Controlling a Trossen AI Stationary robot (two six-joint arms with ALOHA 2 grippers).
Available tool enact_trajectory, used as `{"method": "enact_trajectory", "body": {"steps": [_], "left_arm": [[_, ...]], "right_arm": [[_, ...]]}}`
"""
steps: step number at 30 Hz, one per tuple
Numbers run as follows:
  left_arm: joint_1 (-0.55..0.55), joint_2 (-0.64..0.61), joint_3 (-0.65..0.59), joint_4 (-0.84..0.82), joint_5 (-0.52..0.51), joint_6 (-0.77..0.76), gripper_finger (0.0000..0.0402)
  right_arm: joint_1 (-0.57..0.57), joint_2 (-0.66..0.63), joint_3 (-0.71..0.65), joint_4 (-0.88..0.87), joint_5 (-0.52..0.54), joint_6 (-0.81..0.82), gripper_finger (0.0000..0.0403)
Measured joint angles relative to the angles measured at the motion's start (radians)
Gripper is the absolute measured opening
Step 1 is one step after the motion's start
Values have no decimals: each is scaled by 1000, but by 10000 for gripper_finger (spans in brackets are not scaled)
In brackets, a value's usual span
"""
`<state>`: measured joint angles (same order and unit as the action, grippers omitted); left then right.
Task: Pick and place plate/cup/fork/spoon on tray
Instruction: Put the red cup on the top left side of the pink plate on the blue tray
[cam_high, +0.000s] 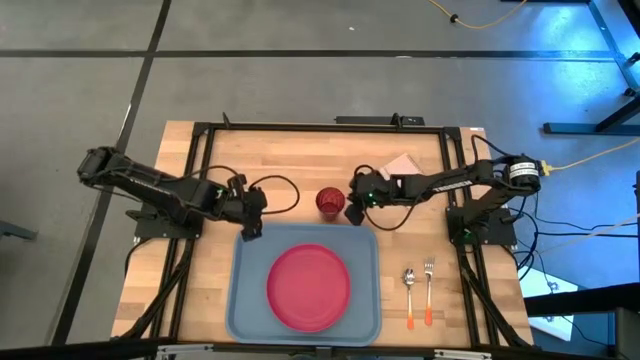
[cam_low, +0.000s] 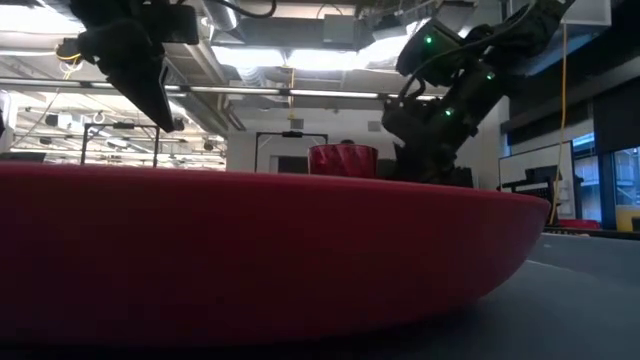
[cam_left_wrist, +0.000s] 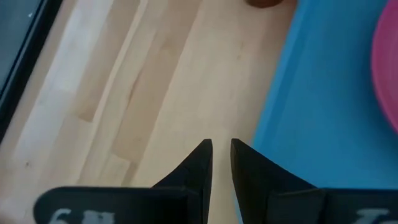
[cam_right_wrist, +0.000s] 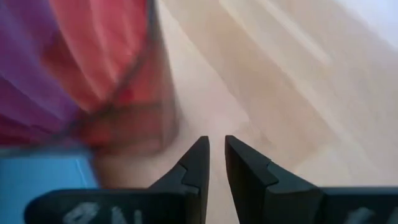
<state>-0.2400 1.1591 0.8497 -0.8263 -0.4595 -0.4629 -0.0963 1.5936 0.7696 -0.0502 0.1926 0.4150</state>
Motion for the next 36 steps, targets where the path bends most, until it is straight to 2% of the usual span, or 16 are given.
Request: {"method": "enact_trajectory", "body": {"steps": [6,13,23,36], "left_arm": [[-37,0,0,7,-36,-8,50],[-50,0,0,7,-74,-9,50],[-50,0,0,8,-76,-10,50],[-50,0,0,8,-77,-34,50]], "right_arm": [[15,3,0,-46,-139,22,57],[36,5,0,29,-144,-6,57],[34,5,0,137,-161,-36,57],[-17,5,-1,230,-161,-80,57]]}}
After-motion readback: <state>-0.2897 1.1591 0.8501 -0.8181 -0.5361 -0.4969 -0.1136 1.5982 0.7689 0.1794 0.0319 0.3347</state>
